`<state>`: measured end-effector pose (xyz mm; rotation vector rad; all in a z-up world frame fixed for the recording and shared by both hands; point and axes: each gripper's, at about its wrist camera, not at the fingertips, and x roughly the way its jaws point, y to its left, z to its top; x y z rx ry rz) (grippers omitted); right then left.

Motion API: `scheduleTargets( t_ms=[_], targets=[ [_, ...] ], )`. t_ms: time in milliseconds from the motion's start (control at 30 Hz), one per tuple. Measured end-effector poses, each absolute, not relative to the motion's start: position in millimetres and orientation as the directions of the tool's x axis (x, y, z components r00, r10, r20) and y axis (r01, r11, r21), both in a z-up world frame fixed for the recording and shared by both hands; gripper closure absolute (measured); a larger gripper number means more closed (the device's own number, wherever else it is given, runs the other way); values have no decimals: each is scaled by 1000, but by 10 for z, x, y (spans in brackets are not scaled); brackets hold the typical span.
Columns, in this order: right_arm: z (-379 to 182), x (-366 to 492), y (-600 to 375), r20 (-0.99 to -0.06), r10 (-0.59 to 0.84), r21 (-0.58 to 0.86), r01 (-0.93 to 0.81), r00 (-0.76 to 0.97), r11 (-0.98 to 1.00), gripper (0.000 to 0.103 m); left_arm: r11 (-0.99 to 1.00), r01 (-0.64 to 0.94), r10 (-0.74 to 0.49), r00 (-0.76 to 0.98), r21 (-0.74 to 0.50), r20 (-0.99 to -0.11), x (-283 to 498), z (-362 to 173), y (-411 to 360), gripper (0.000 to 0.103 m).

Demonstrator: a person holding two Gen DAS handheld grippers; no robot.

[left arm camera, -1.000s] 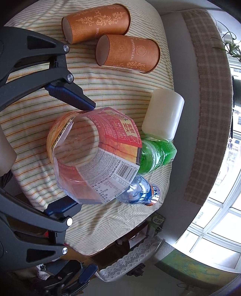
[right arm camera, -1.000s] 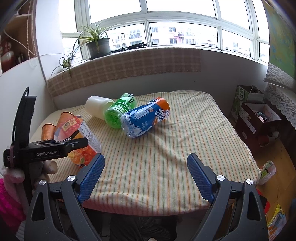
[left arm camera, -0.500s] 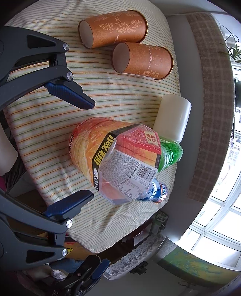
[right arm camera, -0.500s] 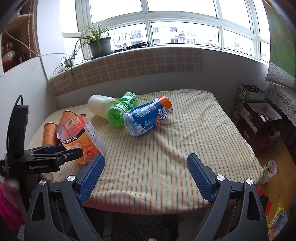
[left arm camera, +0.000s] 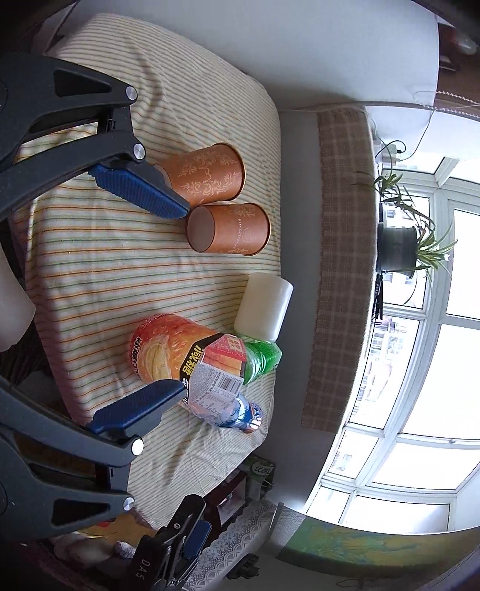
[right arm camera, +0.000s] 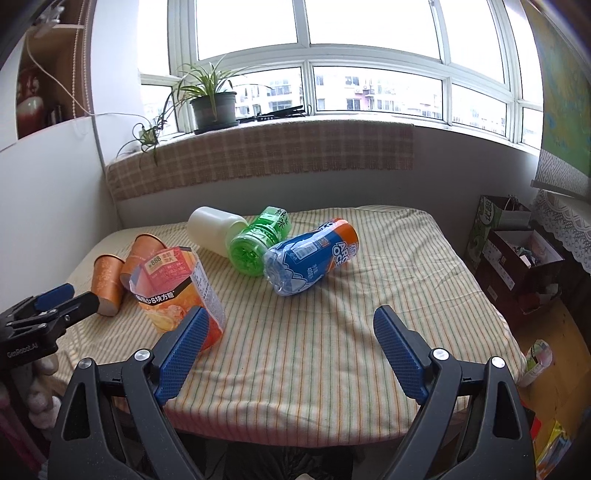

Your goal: Flip cup upright

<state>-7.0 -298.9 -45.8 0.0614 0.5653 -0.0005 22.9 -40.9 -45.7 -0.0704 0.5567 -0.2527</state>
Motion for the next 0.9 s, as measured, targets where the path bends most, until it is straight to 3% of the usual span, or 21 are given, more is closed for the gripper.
scheduleTargets(
  t_ms=[133,200,300,533,900],
  targets=[
    [-381,-100,-2903,-486,-20,30,40,873,999,12,984,152,-176,902,-90,-396,2,-275,-351,11],
    [-336,-112,-2861,-459,-40,19,55,887,998,12,990,124,-142,928,-72,-345,-64,-211,-339,2],
    [-279,-138,-2809,-423,-60,8,70,904,997,12,995,95,-103,952,-43,-288,-159,-145,-328,0],
    [-222,-220,-2746,-352,-97,-16,97,931,995,7,995,77,-92,952,-61,-291,-226,-96,-262,0],
    [-188,-240,-2755,-343,-94,-12,96,935,995,6,996,80,-91,954,-48,-286,-264,-62,-295,0]
  ],
)
